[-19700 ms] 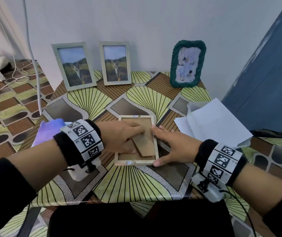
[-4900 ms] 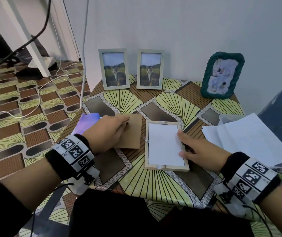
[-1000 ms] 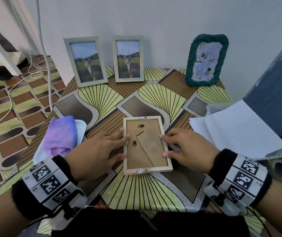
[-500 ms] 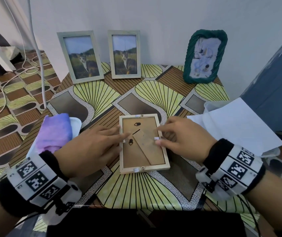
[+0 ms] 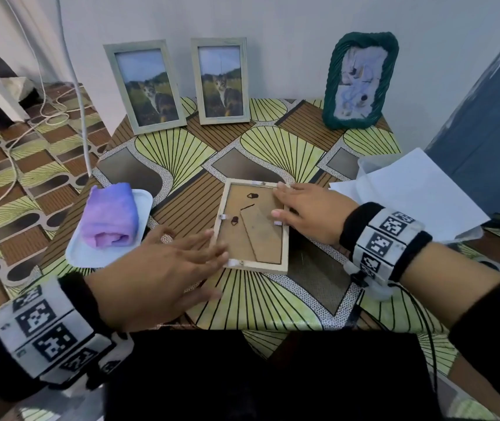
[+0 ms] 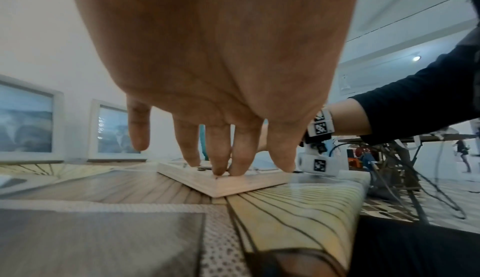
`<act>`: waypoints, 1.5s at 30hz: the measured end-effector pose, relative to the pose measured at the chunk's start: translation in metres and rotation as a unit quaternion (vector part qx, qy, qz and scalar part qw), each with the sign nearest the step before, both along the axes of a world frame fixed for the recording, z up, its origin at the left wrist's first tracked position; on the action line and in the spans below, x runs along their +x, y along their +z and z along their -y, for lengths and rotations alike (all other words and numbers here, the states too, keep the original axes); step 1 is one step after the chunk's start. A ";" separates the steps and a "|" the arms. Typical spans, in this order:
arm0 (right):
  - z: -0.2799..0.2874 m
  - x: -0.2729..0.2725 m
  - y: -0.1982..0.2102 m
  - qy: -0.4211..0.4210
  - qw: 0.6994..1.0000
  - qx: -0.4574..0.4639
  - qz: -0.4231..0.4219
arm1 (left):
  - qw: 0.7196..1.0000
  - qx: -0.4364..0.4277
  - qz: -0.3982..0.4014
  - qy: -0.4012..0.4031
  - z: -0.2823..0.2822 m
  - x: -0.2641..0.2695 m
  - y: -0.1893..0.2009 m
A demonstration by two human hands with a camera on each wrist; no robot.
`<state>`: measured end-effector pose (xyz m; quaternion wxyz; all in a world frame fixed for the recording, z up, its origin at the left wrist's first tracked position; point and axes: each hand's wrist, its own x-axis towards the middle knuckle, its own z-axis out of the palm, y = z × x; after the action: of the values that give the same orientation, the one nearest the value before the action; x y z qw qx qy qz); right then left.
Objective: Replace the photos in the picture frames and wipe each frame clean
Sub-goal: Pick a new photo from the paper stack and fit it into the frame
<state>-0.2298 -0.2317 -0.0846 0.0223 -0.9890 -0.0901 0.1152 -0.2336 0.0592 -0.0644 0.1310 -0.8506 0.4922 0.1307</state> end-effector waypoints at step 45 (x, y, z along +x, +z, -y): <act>0.012 -0.042 0.005 -0.081 0.996 0.035 0.031 | 0.988 -0.070 -0.029 0.131 0.020 0.061 -0.026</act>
<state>-0.2715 -0.2434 -0.0793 0.0634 -0.9947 -0.0142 0.0794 -0.1721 0.0395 -0.0908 0.0390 -0.9108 0.3876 0.1365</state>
